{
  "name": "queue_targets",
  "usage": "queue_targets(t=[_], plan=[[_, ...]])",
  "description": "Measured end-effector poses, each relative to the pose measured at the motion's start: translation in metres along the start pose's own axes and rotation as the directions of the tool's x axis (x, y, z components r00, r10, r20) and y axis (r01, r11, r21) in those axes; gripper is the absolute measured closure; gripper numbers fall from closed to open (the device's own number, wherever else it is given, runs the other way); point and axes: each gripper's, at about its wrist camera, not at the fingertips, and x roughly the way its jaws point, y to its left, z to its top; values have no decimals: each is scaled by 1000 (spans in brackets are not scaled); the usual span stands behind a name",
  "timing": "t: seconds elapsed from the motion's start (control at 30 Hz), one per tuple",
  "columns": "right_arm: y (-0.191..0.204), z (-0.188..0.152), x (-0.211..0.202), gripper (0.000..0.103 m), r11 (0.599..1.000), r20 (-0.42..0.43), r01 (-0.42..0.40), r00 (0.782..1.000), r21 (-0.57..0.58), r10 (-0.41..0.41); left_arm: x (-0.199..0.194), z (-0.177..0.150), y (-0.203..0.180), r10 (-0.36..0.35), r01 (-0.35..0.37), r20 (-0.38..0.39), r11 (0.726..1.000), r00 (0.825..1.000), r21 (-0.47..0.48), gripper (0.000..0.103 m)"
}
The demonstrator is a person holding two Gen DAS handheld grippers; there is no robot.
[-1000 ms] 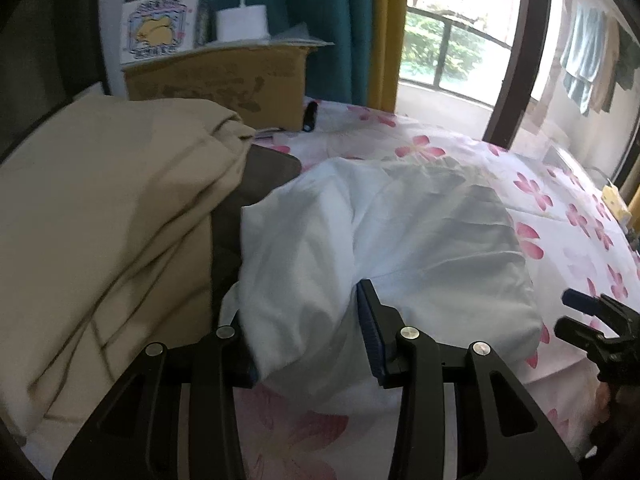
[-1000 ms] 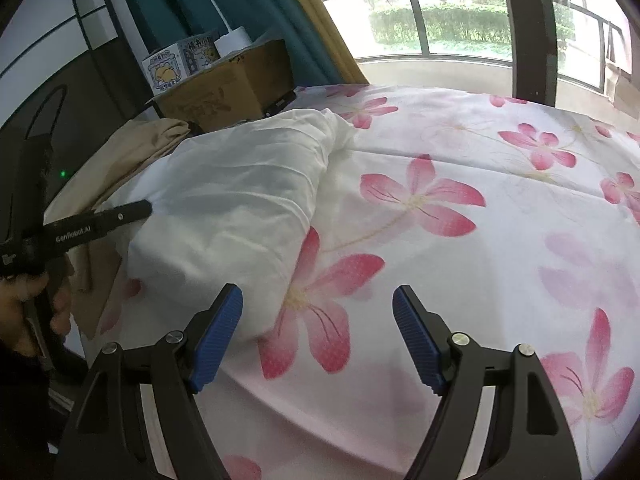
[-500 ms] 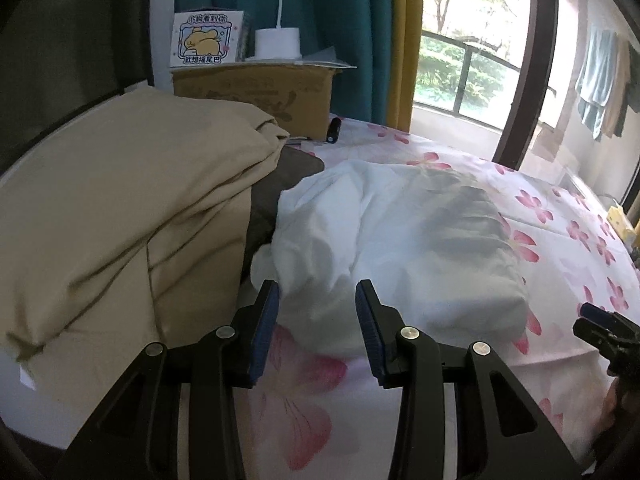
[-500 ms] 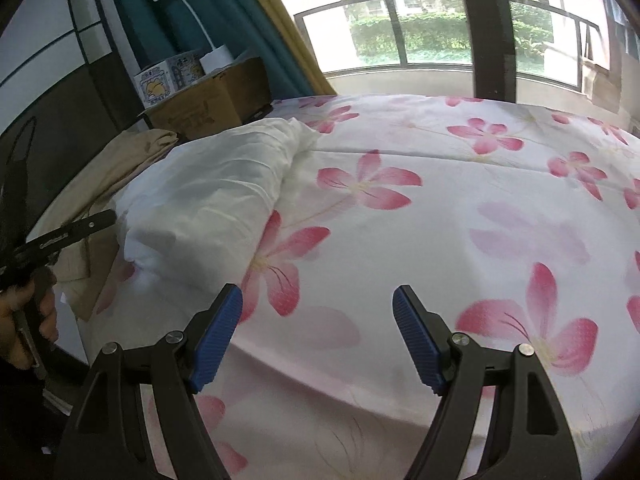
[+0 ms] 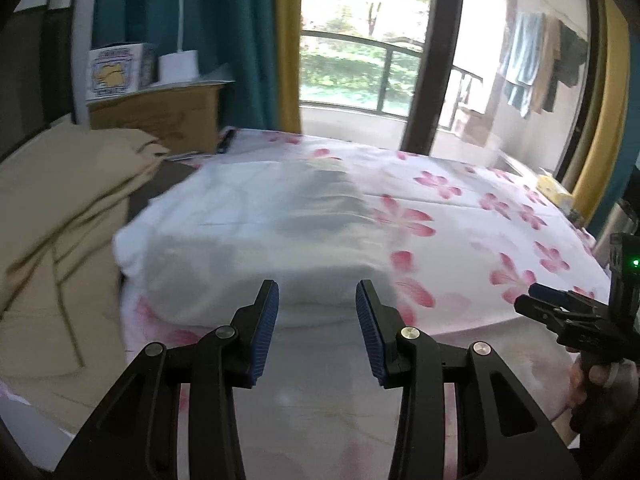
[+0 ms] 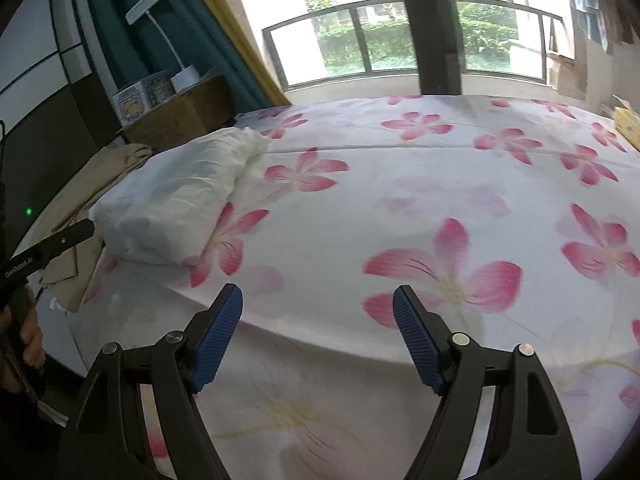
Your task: Fold large clothes
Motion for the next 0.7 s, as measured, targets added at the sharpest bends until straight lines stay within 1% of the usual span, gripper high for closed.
queue_targets(t=[0.23, 0.47, 0.5, 0.53, 0.63, 0.7], plan=[[-27, -8, -19, 26, 998, 24, 49, 998, 48, -50, 9, -1, -27, -50, 51, -9, 998, 999, 32, 60], [-51, -16, -38, 26, 992, 39, 96, 994, 86, -100, 17, 1, -55, -80, 80, -12, 995, 997, 61, 60], [-55, -17, -41, 26, 990, 42, 105, 993, 90, -109, 19, 1, -58, -83, 84, -16, 994, 996, 67, 58], [-58, -17, -44, 26, 989, 44, 111, 992, 93, -115, 20, 2, -62, -86, 87, -18, 994, 996, 71, 52], [-66, -19, -51, 25, 986, 49, 132, 989, 101, -138, 19, 4, -71, -120, 120, -6, 990, 993, 77, 50], [-73, -20, -57, 23, 983, 54, 150, 986, 106, -156, 18, 7, -79, -142, 141, 4, 986, 990, 88, 50]])
